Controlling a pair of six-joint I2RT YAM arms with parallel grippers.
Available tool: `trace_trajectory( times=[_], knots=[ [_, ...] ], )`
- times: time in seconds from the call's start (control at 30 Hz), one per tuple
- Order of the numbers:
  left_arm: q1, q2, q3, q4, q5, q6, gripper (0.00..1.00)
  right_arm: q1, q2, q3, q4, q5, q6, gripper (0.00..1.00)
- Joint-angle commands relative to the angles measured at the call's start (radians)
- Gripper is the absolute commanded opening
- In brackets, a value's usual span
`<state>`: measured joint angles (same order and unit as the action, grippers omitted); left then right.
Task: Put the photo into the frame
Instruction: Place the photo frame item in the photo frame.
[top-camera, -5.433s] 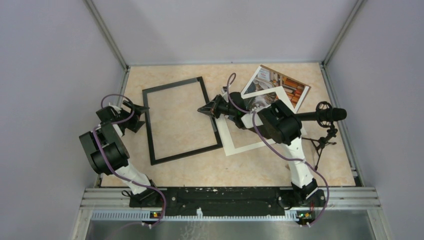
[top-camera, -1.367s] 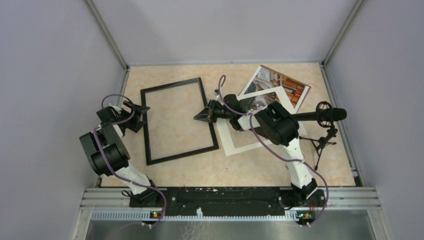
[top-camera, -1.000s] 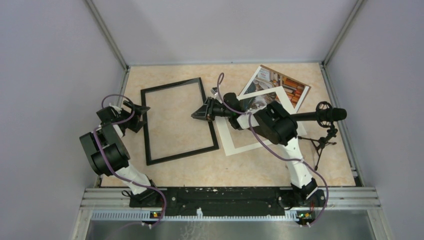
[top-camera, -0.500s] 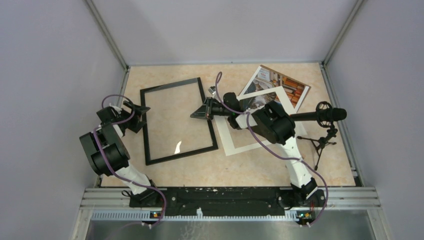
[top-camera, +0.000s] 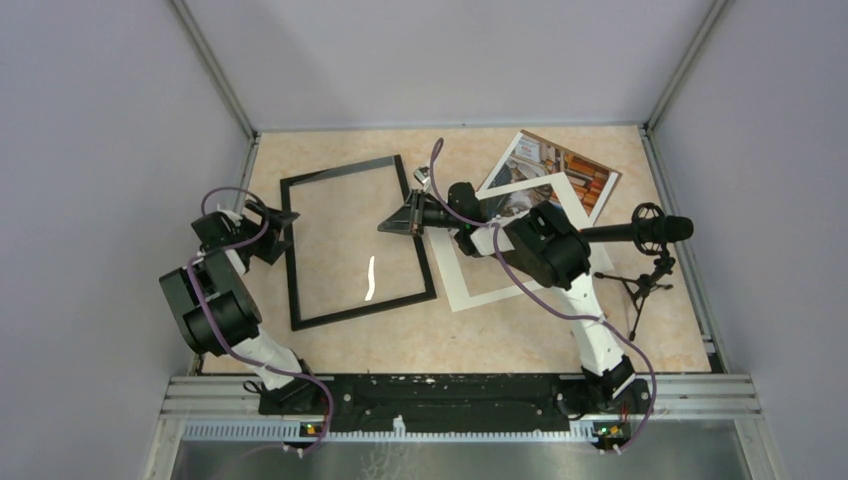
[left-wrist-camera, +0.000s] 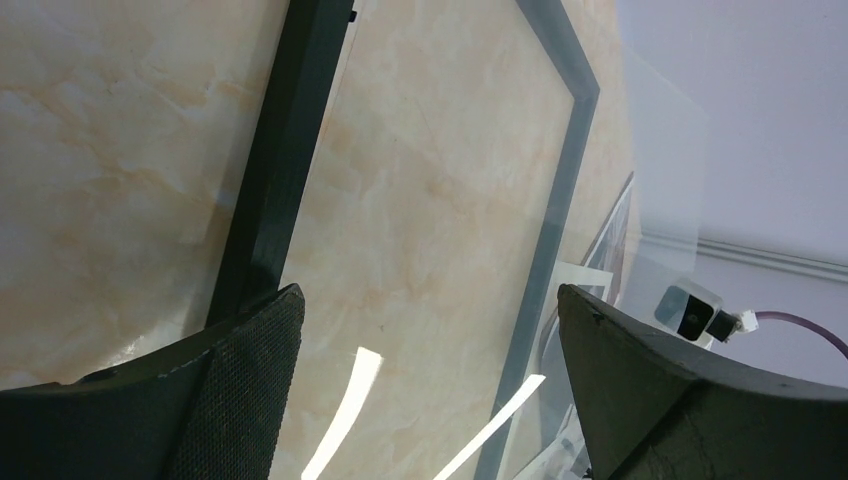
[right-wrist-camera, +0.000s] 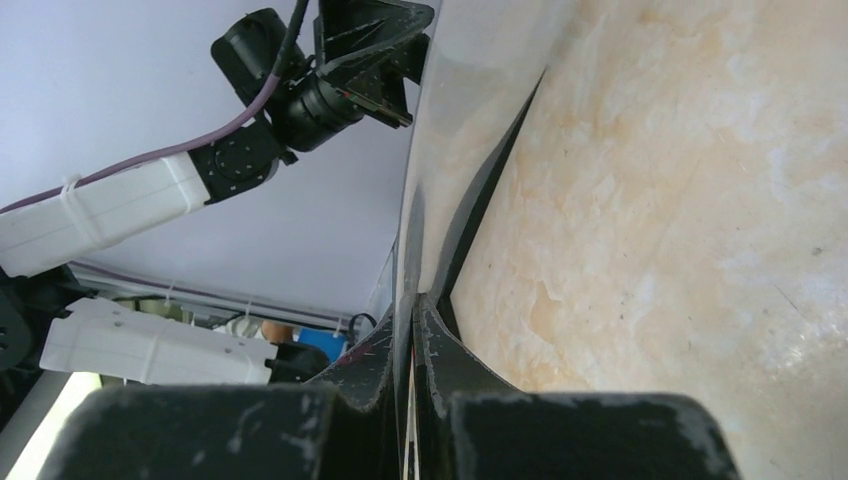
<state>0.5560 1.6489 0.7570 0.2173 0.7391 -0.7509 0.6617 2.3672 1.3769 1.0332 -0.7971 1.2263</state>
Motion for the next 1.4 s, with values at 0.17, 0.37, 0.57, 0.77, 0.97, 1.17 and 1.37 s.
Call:
trace_trajectory(
  times=[0.17,0.37,0.57,0.77,0.97,1.17,1.37],
  knots=[
    [0.029,-0.111,0.017,-0.049,-0.108,0.067,0.98,-0.002,0.008,0.059,0.06,-0.026,-0.013,0.0],
    [0.041,-0.053,0.03,-0.097,-0.129,0.062,0.98,0.0,0.023,0.1,0.068,-0.053,0.001,0.0],
    [0.044,0.032,0.013,-0.047,-0.05,0.015,0.98,0.023,-0.008,0.18,0.024,-0.086,-0.067,0.0],
    [0.048,0.01,0.0,-0.022,-0.038,0.006,0.98,0.056,-0.04,0.243,-0.006,-0.115,-0.092,0.0],
    [0.05,0.01,-0.01,0.012,-0.009,-0.014,0.99,0.057,-0.07,0.22,0.012,-0.12,-0.103,0.0],
    [0.054,0.0,-0.014,0.022,-0.002,-0.021,0.98,0.03,-0.033,0.132,0.014,-0.091,-0.078,0.0],
    [0.056,-0.021,-0.016,0.024,-0.002,-0.025,0.98,-0.005,-0.066,0.019,-0.162,-0.034,-0.154,0.0]
  ],
)
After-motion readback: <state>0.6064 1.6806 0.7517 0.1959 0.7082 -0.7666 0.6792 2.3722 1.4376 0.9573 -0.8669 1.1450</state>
